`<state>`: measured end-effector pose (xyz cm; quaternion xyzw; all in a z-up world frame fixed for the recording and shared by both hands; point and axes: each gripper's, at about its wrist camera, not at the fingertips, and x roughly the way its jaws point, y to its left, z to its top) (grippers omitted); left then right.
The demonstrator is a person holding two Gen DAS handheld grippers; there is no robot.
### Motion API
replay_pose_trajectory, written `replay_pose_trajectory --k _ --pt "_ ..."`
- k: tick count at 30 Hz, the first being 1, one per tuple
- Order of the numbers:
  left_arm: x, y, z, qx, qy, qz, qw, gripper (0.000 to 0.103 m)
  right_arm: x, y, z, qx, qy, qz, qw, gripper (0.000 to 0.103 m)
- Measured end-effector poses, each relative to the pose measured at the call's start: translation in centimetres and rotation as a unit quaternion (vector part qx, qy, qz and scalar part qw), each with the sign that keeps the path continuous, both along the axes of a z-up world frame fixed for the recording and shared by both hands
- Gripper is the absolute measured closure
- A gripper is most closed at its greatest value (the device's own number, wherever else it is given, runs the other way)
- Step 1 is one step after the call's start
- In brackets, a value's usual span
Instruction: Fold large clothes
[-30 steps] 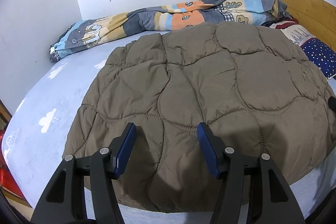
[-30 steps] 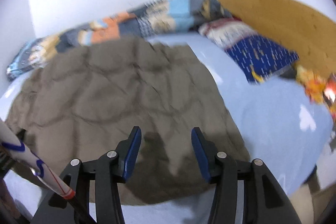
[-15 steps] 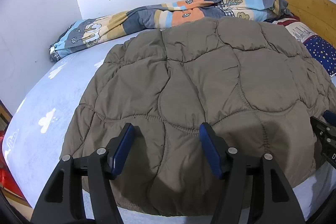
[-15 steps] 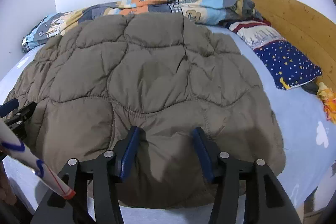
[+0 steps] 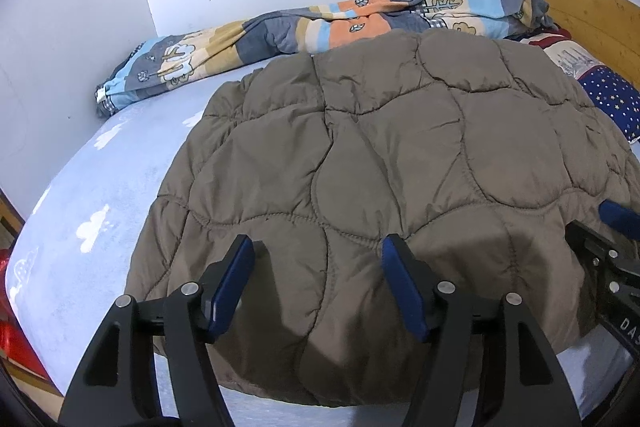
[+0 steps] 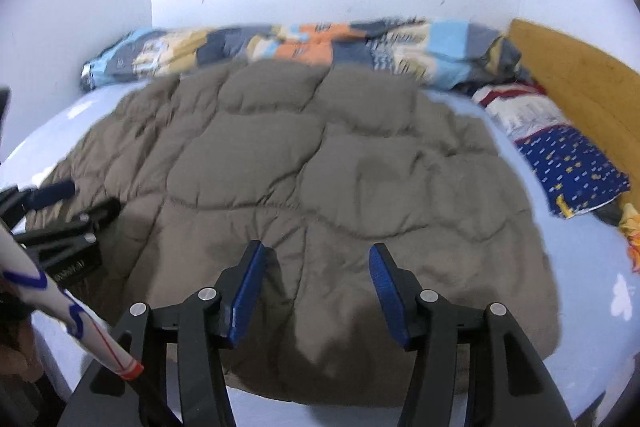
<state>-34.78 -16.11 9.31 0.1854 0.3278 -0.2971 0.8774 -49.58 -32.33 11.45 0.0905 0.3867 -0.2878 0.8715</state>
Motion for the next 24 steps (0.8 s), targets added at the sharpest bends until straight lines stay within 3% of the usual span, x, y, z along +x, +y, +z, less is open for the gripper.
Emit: replay_pose_trajectory --k 5,8,12,15,19,22,24 --pt "0.5 1.3 1.4 -0.026 -0.005 0.025 0.9993 0.036 -1.2 -1.1 0.7 0.042 -0.037 -0.010 0.998 0.044" --pt "1.9 3.0 2.0 -0.047 0.003 0.059 0.9972 0.036 -4.0 -2.5 2.5 0.025 -0.065 -0.061 0.996 0.044" --pt "4.3 4.1 0.5 -0.035 0.044 0.099 0.9934 0.036 -7.5 -5.4 2.9 -0.002 -0.034 -0.164 0.986 0.044" --pt "4.8 3.6 -0.6 -0.018 0.057 0.101 0.9931 0.035 -9.5 -7.7 1.4 0.024 -0.002 -0.226 0.974 0.044" --pt "4.5 3.3 -0.7 -0.007 0.049 0.099 0.9938 0.035 -9.7 -9.9 -1.2 0.099 0.018 -0.240 0.966 0.041" --pt "4.0 3.5 1.3 -0.024 0.023 0.089 0.9955 0.035 -9.9 -9.7 0.4 0.084 -0.002 -0.246 0.966 0.041" --pt "4.2 3.4 3.0 -0.043 0.014 0.080 0.9958 0.035 -10.0 -9.5 2.1 0.075 -0.048 -0.238 0.967 0.041"
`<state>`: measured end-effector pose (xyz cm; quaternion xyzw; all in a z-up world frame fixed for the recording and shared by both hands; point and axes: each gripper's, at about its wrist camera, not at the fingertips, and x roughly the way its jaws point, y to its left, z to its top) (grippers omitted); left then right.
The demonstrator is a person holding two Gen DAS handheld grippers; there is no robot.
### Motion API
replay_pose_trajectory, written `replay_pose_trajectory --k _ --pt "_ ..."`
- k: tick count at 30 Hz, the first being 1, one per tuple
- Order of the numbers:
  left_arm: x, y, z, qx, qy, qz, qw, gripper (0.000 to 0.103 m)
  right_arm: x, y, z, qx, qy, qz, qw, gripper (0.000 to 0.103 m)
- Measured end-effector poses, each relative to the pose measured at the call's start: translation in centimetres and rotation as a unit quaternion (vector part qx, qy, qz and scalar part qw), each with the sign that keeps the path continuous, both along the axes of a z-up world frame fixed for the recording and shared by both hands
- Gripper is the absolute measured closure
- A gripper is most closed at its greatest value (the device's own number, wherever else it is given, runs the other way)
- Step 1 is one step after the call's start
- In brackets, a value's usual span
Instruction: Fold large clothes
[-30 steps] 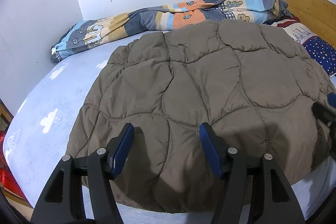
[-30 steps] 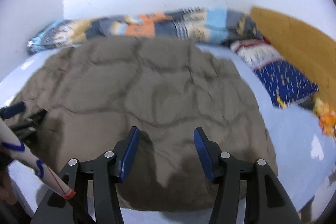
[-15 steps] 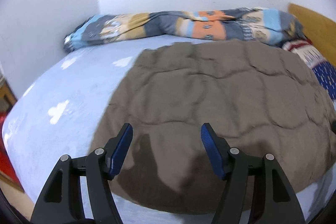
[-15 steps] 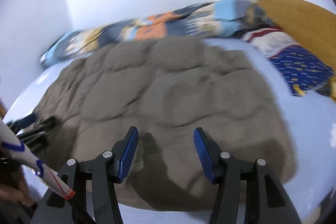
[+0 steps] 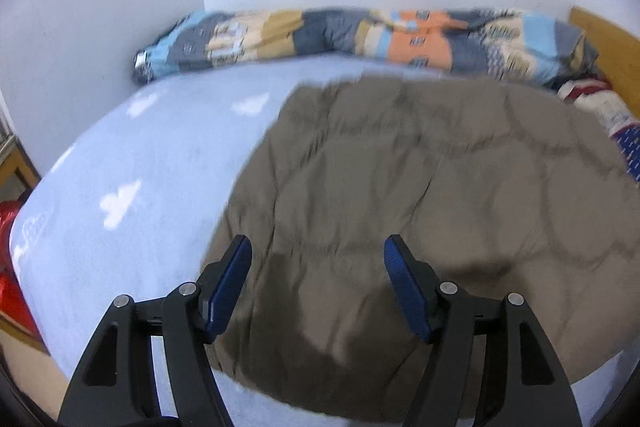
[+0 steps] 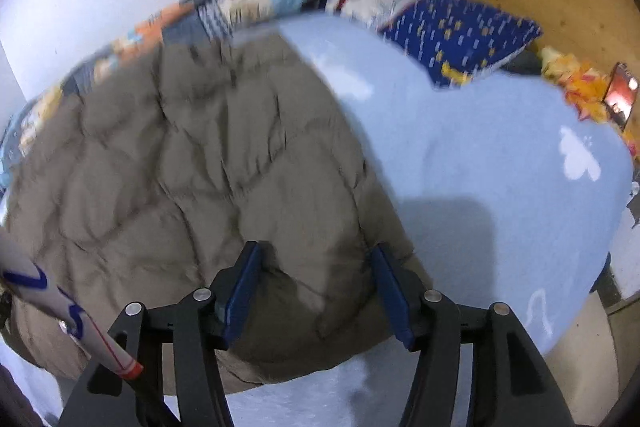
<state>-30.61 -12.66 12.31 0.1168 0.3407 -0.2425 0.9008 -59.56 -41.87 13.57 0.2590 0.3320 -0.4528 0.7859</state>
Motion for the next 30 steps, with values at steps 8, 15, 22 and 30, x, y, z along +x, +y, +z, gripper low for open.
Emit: replay_pose_trajectory --k 8,15,22,30 --pt "4.8 -6.0 3.7 -0.012 0.035 -0.067 0.9971 0.035 5.5 -2.6 5.4 -0.037 -0.057 0.078 0.995 0.041" --pt "10.8 -13.3 1.0 0.034 0.065 -0.062 0.9954 0.035 13.7 -6.9 4.5 -0.011 -0.033 0.132 0.991 0.042" --pt "15.7 -16.5 -3.6 0.077 0.145 -0.039 0.9856 0.035 20.2 -11.7 -2.0 0.068 0.080 0.163 0.981 0.046" --pt "15.7 -15.1 -2.2 0.047 0.149 -0.041 0.9868 0.035 20.5 -14.0 -4.2 0.121 0.088 0.158 0.976 0.046"
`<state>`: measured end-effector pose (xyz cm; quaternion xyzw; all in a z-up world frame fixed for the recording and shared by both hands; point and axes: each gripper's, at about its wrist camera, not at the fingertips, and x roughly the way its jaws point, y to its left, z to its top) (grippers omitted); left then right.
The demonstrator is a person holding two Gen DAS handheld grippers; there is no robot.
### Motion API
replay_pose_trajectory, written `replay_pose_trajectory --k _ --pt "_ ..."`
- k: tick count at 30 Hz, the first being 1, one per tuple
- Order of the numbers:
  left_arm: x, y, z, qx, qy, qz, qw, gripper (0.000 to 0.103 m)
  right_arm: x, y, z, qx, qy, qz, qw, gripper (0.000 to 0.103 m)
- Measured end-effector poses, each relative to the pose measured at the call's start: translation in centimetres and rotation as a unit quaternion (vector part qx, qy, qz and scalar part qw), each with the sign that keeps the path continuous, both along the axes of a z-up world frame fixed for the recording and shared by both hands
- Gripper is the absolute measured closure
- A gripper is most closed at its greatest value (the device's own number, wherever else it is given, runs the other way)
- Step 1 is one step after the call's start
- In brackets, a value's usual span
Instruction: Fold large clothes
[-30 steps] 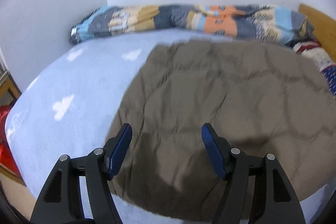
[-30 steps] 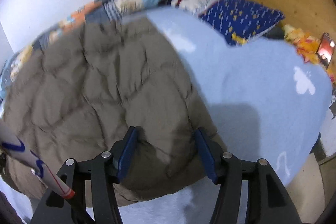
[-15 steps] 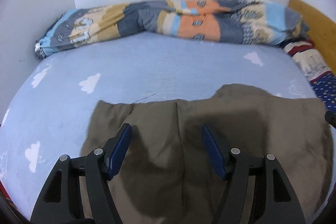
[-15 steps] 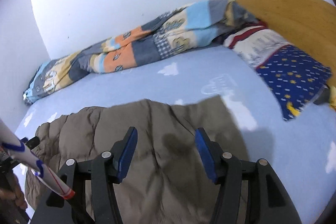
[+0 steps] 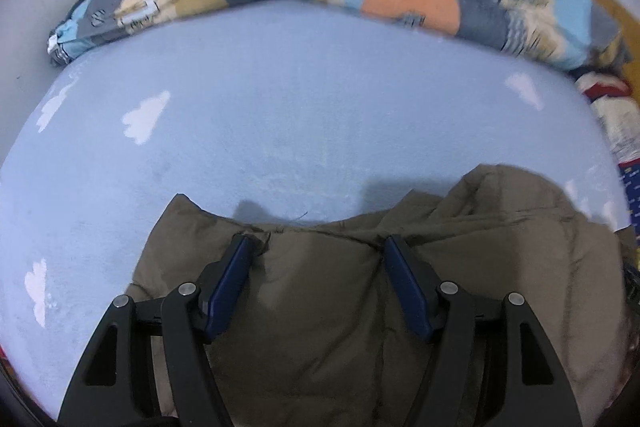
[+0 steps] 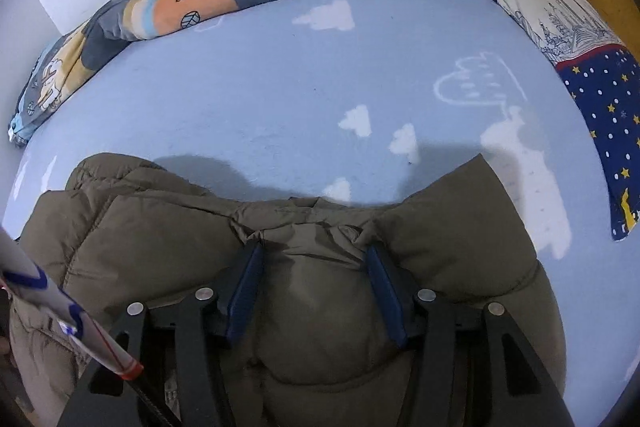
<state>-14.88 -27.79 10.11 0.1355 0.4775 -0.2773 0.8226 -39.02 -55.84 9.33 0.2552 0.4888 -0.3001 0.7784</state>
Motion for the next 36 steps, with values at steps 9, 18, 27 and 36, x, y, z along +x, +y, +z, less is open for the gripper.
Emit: replay_pose_trajectory --k 9,18,27,36 --pt "-6.5 9.4 4.7 -0.067 -0.047 -0.026 0.9963 0.035 -9.9 6.1 8.0 -0.082 -0.079 -0.018 0.993 0.044" --pt "-7.6 11.6 -0.1 -0.025 -0.017 -0.002 0.9995 0.035 -15.5 9.1 4.5 -0.082 -0.014 -0.033 0.996 0.043" --pt "-9.3 13.0 1.3 -0.053 -0.046 0.009 0.9975 0.032 -15.2 8.9 4.5 -0.104 -0.019 -0.055 0.993 0.037" --pt "-15.4 13.6 -0.1 -0.038 -0.066 -0.014 0.9970 0.032 -13.2 17.6 5.6 -0.121 -0.071 0.034 0.989 0.037"
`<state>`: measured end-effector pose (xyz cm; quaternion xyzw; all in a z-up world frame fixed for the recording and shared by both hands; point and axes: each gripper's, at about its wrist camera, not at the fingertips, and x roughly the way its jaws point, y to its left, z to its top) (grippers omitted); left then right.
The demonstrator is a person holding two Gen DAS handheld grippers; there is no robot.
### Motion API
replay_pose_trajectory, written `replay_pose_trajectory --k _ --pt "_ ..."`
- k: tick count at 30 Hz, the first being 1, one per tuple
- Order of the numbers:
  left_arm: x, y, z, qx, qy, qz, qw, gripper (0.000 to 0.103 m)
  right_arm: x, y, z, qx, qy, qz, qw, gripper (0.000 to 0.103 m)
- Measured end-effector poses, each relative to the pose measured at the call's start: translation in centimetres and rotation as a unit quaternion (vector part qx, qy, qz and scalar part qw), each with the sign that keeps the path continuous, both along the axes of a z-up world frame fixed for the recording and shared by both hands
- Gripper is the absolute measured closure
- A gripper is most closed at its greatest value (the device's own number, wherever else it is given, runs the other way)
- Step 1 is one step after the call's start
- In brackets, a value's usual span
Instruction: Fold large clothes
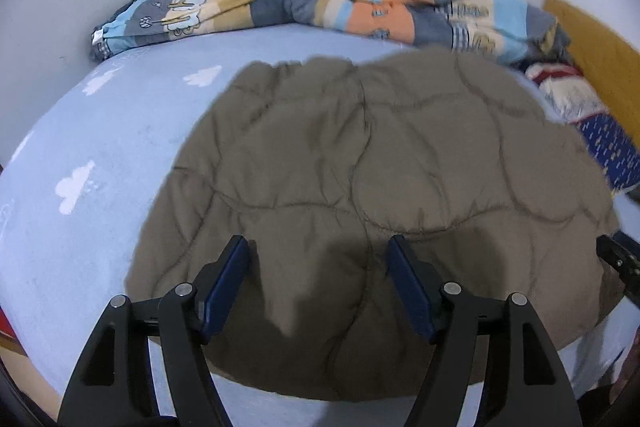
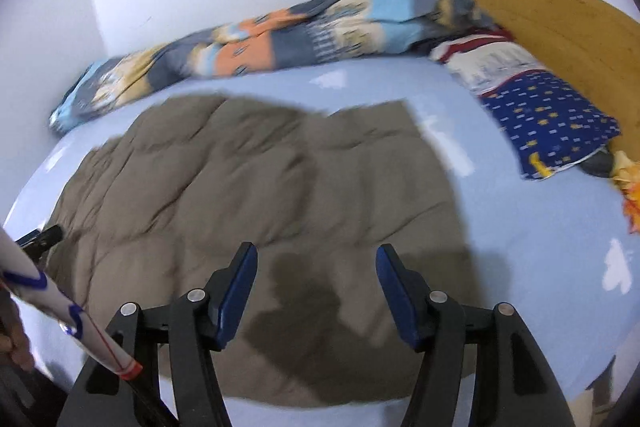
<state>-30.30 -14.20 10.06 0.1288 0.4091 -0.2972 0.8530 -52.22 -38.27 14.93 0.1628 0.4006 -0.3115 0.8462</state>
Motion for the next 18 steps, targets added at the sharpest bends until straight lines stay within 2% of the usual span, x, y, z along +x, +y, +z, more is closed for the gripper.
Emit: replay_pose_trajectory --k 3,5,8,11,13,18 --pt "0.2 -0.6 -0.5 0.006 0.001 -0.002 1.0000 0.032 1.8 0.7 -2.3 -0.008 0.043 0.017 0.999 0.037" --pt "0.2 -0.5 -0.4 0.003 -0.002 0.000 1.0000 0.032 2.0 0.1 -3.4 0.010 0.048 0.017 0.999 0.037" --pt "-0.4 -0.2 0.2 -0.002 -0.016 0.005 0.9999 0.032 1.1 -0.6 -2.8 0.029 0.022 0.008 0.999 0.037" --pt "-1.2 0.1 1.0 -0.008 -0.038 0.003 0.9992 0.032 0.1 0.4 -1.0 -0.001 -0.008 0.006 1.000 0.037" --pt "-1.8 0.1 1.3 -0.011 -0.047 0.002 0.9988 0.032 0.0 1.1 -0.4 -0.024 -0.008 0.016 1.000 0.037" --pt "-3.1 -0.9 0.4 0.003 -0.050 -0.012 0.9987 0.032 0.5 2.8 -1.1 -0.003 -0.009 0.029 1.000 0.037"
